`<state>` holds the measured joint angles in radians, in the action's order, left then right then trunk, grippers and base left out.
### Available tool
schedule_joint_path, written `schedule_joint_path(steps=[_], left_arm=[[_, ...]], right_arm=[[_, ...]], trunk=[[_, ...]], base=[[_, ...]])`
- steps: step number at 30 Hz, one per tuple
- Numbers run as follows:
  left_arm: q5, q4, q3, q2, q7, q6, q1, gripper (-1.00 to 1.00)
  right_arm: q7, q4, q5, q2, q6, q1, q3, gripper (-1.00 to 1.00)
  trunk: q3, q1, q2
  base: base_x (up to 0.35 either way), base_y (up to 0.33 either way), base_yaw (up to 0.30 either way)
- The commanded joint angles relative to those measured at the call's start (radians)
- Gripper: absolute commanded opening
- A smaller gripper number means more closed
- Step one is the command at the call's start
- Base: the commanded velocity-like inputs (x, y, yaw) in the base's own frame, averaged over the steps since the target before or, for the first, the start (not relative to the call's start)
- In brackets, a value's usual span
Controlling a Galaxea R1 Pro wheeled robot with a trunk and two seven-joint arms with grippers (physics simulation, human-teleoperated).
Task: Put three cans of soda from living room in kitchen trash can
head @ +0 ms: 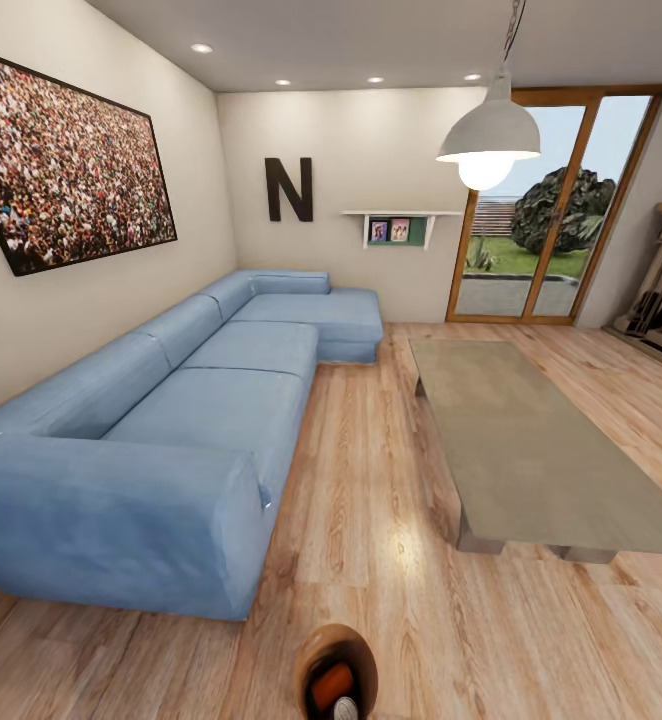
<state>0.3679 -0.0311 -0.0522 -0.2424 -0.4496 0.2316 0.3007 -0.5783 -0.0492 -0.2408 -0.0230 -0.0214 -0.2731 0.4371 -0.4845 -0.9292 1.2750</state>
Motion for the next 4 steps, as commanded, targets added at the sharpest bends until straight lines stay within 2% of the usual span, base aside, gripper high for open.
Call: schedule_joint_path(steps=[1,4], left_arm=[[0.0,0.0,0.0,0.0,0.0,0.0,0.0,1.0],[0.0,0.0,0.0,0.0,0.0,0.0,0.0,1.0]], right_arm=[[0.0,0.0,0.0,0.0,0.0,0.0,0.0,1.0],[0.0,0.0,0.0,0.0,0.0,0.0,0.0,1.0]], trunk=[[0.0,0.0,0.0],[0.0,0.0,0.0]], base=[[0.0,0.0,0.0],[0.0,0.0,0.0]])
